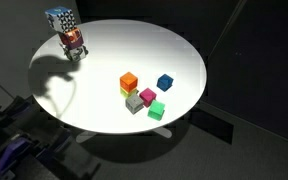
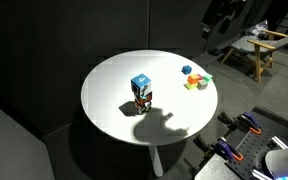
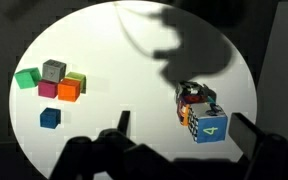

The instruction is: Pick up the green block and slide it to the left while pushing the other blocks, put the green block on the orange block

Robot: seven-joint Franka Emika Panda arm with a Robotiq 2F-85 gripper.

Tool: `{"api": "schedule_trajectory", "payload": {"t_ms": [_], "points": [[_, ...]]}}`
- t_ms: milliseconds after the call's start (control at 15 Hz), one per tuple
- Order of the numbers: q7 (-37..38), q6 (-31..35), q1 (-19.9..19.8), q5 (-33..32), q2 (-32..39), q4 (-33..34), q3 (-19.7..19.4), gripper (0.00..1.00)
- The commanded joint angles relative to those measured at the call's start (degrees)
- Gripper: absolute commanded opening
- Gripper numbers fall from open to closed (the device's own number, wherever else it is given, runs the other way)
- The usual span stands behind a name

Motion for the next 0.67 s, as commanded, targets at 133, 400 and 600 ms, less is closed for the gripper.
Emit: {"api": "schedule_trajectory", "payload": {"t_ms": [133, 400, 600], "points": [[2.0, -0.8, -1.5, -1.5, 3.8, 0.9, -2.2, 1.0], [1.0, 0.7, -2.6, -2.0, 6.0, 0.5, -4.2, 1.0], [-0.5, 3.4, -3.1, -3.1, 7.6, 0.0, -5.6, 1.0]]}}
